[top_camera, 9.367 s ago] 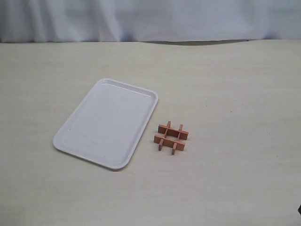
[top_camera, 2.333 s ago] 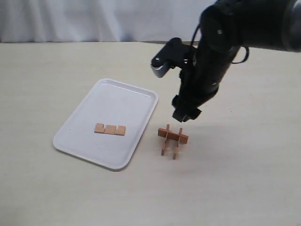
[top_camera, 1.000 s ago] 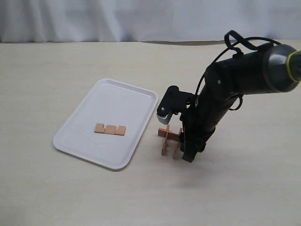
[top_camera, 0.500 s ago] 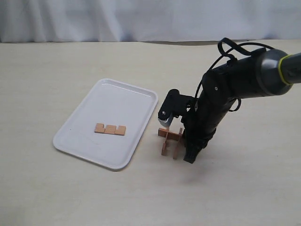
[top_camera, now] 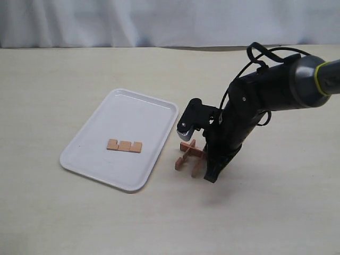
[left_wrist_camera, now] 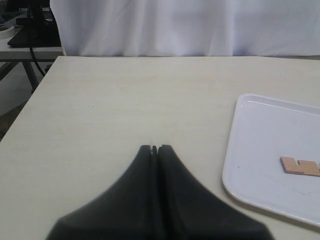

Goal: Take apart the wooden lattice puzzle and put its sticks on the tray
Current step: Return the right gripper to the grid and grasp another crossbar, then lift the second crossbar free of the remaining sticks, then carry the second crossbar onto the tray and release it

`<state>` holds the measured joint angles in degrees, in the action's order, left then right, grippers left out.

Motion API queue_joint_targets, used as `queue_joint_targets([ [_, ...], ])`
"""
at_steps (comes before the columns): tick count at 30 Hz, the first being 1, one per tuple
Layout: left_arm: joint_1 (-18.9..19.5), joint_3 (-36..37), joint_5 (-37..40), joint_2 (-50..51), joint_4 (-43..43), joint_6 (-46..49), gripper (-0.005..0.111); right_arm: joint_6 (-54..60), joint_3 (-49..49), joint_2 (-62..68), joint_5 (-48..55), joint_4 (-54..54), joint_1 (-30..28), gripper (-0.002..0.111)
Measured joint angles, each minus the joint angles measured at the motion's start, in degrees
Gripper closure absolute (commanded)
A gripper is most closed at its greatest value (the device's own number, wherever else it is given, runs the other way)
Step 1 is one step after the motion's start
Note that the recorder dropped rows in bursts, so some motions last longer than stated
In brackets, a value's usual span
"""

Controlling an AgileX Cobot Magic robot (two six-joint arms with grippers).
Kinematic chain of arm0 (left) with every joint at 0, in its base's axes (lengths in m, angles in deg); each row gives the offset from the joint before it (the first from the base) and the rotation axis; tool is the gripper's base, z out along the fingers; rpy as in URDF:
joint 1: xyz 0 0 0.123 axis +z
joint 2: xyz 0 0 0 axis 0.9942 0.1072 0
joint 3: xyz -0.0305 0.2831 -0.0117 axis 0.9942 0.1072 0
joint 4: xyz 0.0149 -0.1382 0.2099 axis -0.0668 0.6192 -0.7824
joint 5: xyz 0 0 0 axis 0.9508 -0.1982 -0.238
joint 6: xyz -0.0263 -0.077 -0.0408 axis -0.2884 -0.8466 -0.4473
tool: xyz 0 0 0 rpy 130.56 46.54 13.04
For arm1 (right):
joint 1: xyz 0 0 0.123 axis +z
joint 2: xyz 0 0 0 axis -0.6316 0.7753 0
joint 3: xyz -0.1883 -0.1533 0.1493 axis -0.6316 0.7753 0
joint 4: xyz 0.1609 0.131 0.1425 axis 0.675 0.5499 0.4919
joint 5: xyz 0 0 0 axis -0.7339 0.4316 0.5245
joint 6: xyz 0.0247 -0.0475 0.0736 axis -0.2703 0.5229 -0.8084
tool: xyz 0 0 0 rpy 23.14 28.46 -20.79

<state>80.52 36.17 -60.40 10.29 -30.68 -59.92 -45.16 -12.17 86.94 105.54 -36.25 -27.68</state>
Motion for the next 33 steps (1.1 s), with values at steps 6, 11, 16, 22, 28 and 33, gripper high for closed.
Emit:
queue_joint_targets([
  [6,0.0,0.0,0.0,0.0,0.0,0.0,0.107,0.0,-0.11,-1.42,1.51,0.0,0.0,0.104],
  [11,0.0,0.0,0.0,0.0,0.0,0.0,0.107,0.0,-0.94,-3.75,3.9,0.0,0.0,0.104],
  [16,0.0,0.0,0.0,0.0,0.0,0.0,0.107,0.0,-1.08,-7.52,4.38,0.0,0.0,0.104],
  [22,0.0,0.0,0.0,0.0,0.0,0.0,0.107,-2.82,-1.42,-11.48,1.65,0.0,0.0,0.104],
  [28,0.0,0.0,0.0,0.0,0.0,0.0,0.107,-6.02,-1.03,-11.8,-2.02,0.24,0.0,0.104],
  [33,0.0,0.0,0.0,0.0,0.0,0.0,0.107,-6.8,-1.01,-11.8,-5.84,1.72,2.44,0.104],
])
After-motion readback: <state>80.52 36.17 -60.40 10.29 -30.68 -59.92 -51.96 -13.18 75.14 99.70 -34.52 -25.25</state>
